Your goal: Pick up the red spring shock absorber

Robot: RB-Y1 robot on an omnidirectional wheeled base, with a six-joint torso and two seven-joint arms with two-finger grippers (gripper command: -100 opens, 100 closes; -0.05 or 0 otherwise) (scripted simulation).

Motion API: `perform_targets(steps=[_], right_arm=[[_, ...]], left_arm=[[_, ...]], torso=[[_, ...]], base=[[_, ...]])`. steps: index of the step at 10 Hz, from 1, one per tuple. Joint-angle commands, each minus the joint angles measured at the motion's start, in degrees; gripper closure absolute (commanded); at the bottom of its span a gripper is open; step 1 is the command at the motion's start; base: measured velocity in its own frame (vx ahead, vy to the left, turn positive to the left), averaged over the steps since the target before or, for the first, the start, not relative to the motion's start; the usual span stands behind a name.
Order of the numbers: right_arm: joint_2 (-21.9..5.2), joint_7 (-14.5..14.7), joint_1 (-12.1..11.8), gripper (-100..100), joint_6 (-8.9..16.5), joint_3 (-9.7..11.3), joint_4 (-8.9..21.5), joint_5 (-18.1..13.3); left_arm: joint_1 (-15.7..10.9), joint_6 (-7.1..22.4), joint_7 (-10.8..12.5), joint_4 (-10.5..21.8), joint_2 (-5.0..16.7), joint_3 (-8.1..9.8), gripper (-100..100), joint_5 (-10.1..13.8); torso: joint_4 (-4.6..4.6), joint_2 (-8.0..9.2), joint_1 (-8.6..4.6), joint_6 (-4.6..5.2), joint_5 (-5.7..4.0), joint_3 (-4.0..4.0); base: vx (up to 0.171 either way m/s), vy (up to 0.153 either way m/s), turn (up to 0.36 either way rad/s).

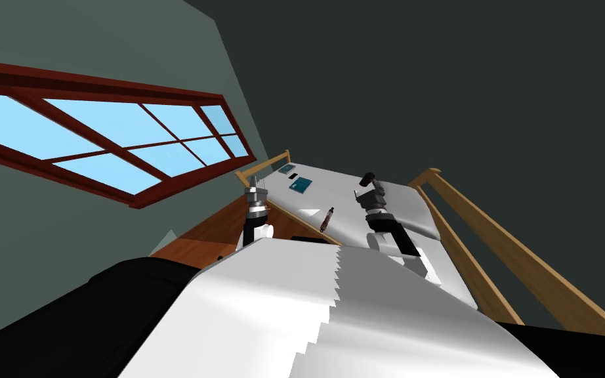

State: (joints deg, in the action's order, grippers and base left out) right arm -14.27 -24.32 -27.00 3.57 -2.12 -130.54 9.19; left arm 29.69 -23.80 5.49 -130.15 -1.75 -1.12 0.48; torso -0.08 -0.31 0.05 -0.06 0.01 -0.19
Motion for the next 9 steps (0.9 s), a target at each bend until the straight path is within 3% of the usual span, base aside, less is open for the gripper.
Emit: perform_targets(steps=[1, 4, 5, 6, 7, 8, 9], right_arm=[[-0.2, -2.9, -0.6, -100, 2.9, 0.1, 0.2, 1.2], [-0.3, -5.5, -1.2, -100, 6.6, 0.2, 0.6, 2.4], [-0.3, -8.0, -1.8, -100, 8.3, 0.4, 1.0, 3.7], [-0.3, -8.0, -1.8, -100, 9.5, 0.4, 1.0, 3.7], [-0.2, -10.3, -2.5, -100, 11.5, 0.6, 1.5, 5.1], [-0.2, -10.3, -2.5, -100, 12.3, 0.6, 1.5, 5.1], [-0.1, -12.6, -3.3, -100, 14.6, 0.8, 2.0, 6.6]], left_arm=[[0.0, 0.0, 0.0, 0.0, 0.0, 0.00, 0, 0.0], [0.0, 0.0, 0.0, 0.0, 0.0, 0.01, 0, 0.0], [0.0, 0.0, 0.0, 0.0, 0.0, 0.00, 0, 0.0], [0.0, 0.0, 0.0, 0.0, 0.0, 0.01, 0, 0.0], [0.0, 0.0, 0.0, 0.0, 0.0, 0.00, 0, 0.0], [0.0, 0.0, 0.0, 0.0, 0.0, 0.00, 0, 0.0], [0.0, 0.0, 0.0, 0.0, 0.0, 0.00, 0, 0.0]], torso=[[0.00, 0.00, 0.00, 0.00, 0.00, 0.00], [-0.01, -0.07, -0.02, 0.03, -0.01, -0.03], [-0.01, -0.02, -0.02, 0.00, 0.00, -0.02], [0.00, -0.02, -0.01, 0.04, 0.00, -0.01], [0.00, -0.01, 0.00, -0.02, 0.00, 0.00], [0.00, -0.02, 0.02, 0.01, 0.00, -0.01], [0.00, 0.00, 0.00, -0.01, 0.00, 0.00]], base=[[0.087, 0.047, -0.221], [0.073, 0.043, -0.150], [0.071, 0.043, -0.248], [0.066, 0.051, -0.088], [0.069, 0.055, -0.146], [0.061, 0.052, -0.104], [0.086, 0.034, -0.191]])
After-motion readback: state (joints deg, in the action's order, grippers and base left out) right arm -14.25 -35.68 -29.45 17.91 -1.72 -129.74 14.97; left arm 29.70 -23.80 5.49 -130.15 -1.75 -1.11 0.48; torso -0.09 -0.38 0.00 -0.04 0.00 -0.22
